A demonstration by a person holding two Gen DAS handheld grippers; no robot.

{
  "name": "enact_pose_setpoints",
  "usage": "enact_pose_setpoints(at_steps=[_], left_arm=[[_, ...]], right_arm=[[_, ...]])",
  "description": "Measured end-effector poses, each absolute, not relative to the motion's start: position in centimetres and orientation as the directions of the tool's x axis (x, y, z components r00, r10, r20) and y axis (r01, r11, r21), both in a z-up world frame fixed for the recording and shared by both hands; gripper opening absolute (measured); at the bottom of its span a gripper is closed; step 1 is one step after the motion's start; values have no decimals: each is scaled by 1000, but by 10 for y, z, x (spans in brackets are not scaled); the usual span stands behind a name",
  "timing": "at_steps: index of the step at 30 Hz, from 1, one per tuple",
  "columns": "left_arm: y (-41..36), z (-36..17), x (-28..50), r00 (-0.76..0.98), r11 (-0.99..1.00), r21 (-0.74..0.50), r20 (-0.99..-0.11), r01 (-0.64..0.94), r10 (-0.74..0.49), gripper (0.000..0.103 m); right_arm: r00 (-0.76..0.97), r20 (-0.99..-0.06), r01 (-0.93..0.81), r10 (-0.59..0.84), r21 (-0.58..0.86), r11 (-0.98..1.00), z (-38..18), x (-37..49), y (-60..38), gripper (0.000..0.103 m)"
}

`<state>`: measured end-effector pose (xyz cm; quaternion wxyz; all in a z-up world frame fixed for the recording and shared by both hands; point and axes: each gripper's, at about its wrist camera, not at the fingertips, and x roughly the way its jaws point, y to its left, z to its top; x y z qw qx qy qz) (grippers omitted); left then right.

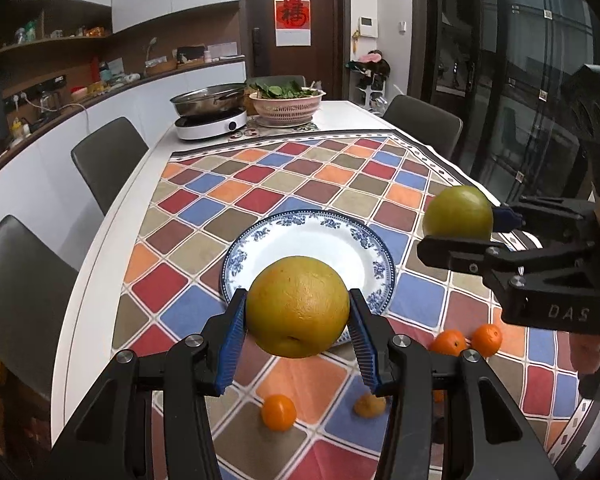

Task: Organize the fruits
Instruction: 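Carry the pear with the left gripper while the right gripper carries the apple to the plate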

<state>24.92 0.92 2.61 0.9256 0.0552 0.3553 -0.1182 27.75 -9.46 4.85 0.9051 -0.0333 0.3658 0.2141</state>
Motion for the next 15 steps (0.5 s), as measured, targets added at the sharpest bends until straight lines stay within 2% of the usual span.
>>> enact_pose_setpoints(at_steps=[15], left_arm=[[18,15,333,671,952,11,-712,304,-206,48]], right_arm=[[566,-742,-456,359,80,886,29,360,-80,51]])
